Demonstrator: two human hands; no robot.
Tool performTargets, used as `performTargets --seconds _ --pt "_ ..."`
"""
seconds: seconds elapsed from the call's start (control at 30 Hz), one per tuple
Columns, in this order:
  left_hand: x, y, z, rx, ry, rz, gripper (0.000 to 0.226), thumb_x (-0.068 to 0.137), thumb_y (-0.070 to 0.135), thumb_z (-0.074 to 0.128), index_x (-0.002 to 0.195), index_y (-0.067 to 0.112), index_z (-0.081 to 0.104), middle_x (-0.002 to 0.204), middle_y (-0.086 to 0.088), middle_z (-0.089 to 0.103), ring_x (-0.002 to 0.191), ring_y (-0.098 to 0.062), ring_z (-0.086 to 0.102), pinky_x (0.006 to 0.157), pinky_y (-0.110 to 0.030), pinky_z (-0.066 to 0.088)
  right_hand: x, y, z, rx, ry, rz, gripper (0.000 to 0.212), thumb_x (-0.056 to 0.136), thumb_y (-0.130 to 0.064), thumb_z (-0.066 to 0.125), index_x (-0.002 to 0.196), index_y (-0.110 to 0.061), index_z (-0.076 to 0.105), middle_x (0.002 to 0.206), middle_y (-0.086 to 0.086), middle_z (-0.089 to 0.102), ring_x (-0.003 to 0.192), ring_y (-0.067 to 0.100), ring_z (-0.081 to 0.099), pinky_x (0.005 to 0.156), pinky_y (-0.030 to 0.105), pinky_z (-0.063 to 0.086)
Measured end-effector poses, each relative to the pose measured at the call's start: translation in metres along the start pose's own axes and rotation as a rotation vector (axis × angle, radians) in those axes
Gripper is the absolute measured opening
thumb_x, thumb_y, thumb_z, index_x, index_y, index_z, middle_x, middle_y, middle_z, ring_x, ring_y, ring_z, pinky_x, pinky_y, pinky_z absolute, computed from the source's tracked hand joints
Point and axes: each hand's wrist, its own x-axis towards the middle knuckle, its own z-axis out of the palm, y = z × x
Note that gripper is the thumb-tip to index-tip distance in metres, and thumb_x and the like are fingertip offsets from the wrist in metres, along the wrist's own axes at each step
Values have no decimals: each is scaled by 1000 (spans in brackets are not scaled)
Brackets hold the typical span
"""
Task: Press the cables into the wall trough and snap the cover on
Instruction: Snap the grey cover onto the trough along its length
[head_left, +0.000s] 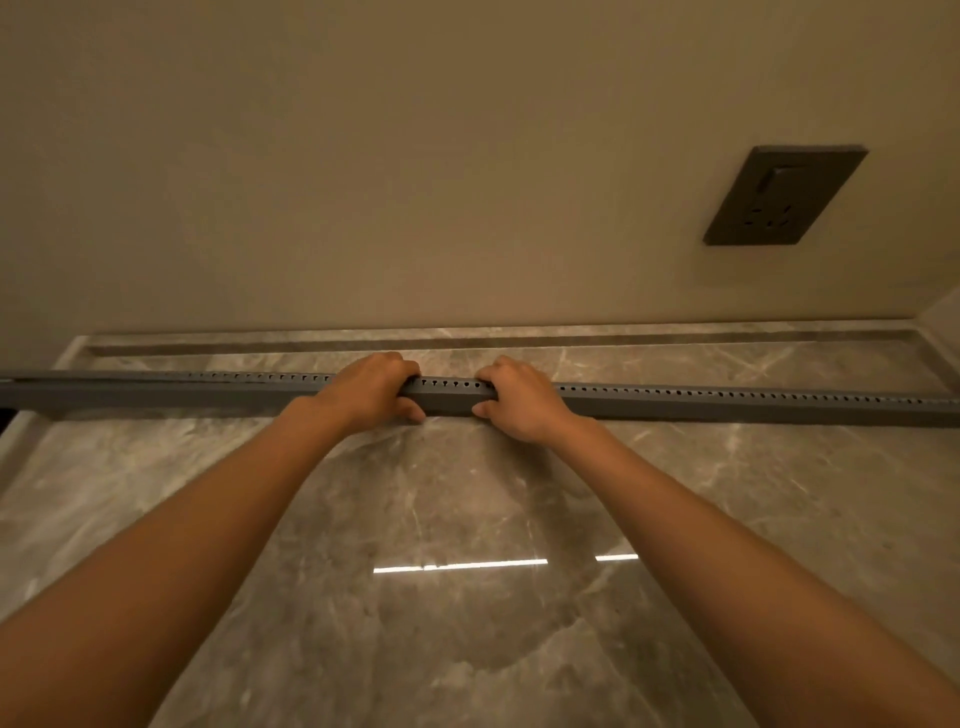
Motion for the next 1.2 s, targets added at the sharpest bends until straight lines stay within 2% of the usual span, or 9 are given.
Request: performTargets --seconds 0.1,0.27,0.47,0.57,0.77,0.87,1.0,1.2 --pt "3 -10 -4 54 -39 36 32 83 31 64 107 10 58 110 -13 61 98 -28 56 77 -34 42 6 -11 7 0 20 -1 35 84 -25 62 114 -7 57 116 15 56 107 31 52 89 38 41" --pt "6 -12 1 155 80 106 31 83 33 62 107 14 59 110 -9 63 98 -26 57 75 -34 42 8 -15 7 44 94 56 31 78 -29 69 102 -10 64 103 12 60 96 28 54 72 29 33" --pt "5 -17 8 139 183 182 25 83 29 61 100 10 63 104 -12 66 95 -30 59 76 -37 45 5 -24 10 -24 110 94 27 77 -26 68 96 -7 65 100 14 60 94 31 55 73 31 36" --pt "6 -19 7 86 173 201 27 82 30 63 100 11 63 104 -12 65 94 -30 58 72 -35 43 1 -27 8 -49 120 117 30 78 -27 67 102 -10 65 101 14 61 95 31 55 77 34 41" --pt "-1 -52 -1 -61 97 142 31 79 36 67 99 13 64 100 -11 66 91 -27 59 67 -32 42 10 -44 9 -115 50 175 23 80 -25 66 96 -9 63 103 14 64 96 32 58 73 32 36" --pt "-11 -78 -7 -57 74 66 32 79 38 67 100 13 64 100 -10 65 91 -27 59 68 -34 43 22 -70 18 -81 15 114 23 80 -24 66 96 -9 63 103 14 65 95 31 58 73 33 38" --pt "-20 -100 -12 -52 32 37 26 82 30 65 100 12 62 104 -12 63 94 -29 58 71 -33 42 40 -101 32 -27 -3 42 27 78 -22 69 99 -7 62 104 16 63 96 31 57 73 32 37" --pt "-26 -101 -5 -3 164 87 23 81 24 65 97 8 62 106 -14 65 98 -32 58 75 -37 43 43 -106 38 -46 60 43 27 76 -23 70 96 -7 63 103 15 62 96 31 56 71 30 32"
